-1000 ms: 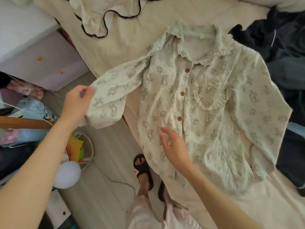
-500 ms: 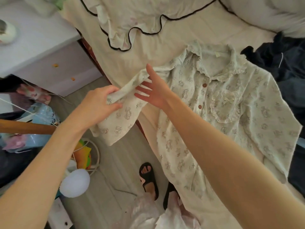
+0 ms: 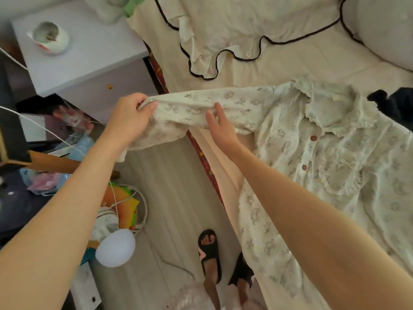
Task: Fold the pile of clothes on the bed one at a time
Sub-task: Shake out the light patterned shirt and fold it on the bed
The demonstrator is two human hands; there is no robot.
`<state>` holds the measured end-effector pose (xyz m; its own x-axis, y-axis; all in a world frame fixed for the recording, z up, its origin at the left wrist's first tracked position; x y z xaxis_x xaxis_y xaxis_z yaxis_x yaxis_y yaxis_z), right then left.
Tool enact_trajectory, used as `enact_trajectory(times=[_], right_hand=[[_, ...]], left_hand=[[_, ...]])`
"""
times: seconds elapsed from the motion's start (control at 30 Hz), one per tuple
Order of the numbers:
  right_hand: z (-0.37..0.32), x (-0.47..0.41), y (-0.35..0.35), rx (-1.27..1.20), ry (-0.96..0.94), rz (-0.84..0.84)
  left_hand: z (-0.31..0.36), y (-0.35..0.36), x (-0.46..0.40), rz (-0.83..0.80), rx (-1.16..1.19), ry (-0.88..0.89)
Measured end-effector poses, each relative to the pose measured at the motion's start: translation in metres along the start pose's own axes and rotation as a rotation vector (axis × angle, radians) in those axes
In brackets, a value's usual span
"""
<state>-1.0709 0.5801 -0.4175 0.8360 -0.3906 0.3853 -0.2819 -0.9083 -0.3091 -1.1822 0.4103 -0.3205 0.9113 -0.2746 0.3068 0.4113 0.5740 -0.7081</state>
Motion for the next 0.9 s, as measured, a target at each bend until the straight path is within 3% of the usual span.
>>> enact_trajectory(times=[0.3,0.4,0.5,0.63,0.9], right_hand=[[-0.029,-0.04,0.012,0.169,-0.148,-0.078],[-0.023,-0.038,-0.012,0.2,-0.143,0.085],[0.004,-0.021,-0.023,-0.017,-0.007,0.123],[0.041,0.036,-0.035,-0.48,0.203,0.113],[0.109,0.187,-0.133,-1.061,0.311,0.271]], left_hand=[[0.023,-0.027,-0.033,0.182,0.206,0.097],[0.019,-0.029,-0.042,0.214,0.235,0.03],[0.019,-0.026,-0.044,0.22,0.268,-0.019],[0.046,0.007,-0.022,0.025,0.357,-0.011],[0.167,0.17,0.085,-0.503,0.379,0.136]])
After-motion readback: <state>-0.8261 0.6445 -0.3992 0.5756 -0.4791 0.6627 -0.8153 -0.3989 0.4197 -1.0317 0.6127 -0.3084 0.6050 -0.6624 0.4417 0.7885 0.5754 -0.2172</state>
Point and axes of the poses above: each hand's wrist, its own x-axis away from the middle knuckle, its own y-axis out of the palm, z = x × y, the point moved 10 cm from there along -x, towards the middle knuckle, and after that the axes turned 7 degrees about -y, right-handed, at the moved point
